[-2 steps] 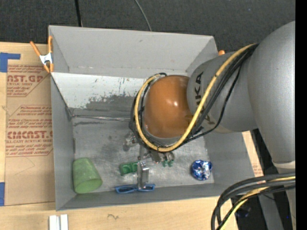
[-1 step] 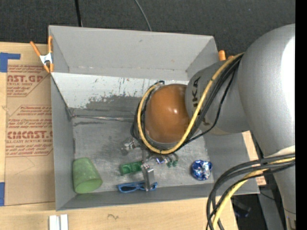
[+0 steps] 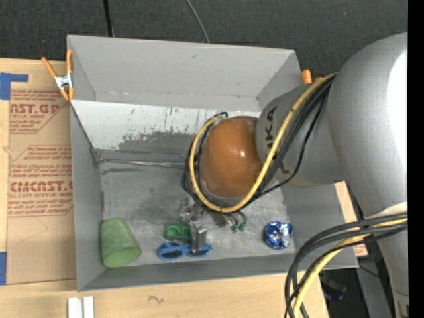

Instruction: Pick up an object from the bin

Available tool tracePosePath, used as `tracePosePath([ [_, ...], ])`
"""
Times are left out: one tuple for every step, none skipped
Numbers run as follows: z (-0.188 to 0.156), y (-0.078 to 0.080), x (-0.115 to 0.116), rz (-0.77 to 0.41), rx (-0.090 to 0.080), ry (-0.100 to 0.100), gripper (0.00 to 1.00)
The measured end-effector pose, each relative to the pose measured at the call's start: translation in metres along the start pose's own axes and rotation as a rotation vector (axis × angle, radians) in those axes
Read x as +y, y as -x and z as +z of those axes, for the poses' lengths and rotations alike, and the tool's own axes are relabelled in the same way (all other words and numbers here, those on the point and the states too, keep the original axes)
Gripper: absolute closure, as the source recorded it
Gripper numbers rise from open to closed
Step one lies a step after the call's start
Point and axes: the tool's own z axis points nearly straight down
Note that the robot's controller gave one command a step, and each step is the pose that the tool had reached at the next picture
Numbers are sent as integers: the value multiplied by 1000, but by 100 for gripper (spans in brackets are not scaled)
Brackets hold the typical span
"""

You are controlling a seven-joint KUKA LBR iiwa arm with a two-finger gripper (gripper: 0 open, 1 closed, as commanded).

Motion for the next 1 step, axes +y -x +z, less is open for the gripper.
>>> tracePosePath([
  [-150,-2,8,-191,-6,-3,100],
])
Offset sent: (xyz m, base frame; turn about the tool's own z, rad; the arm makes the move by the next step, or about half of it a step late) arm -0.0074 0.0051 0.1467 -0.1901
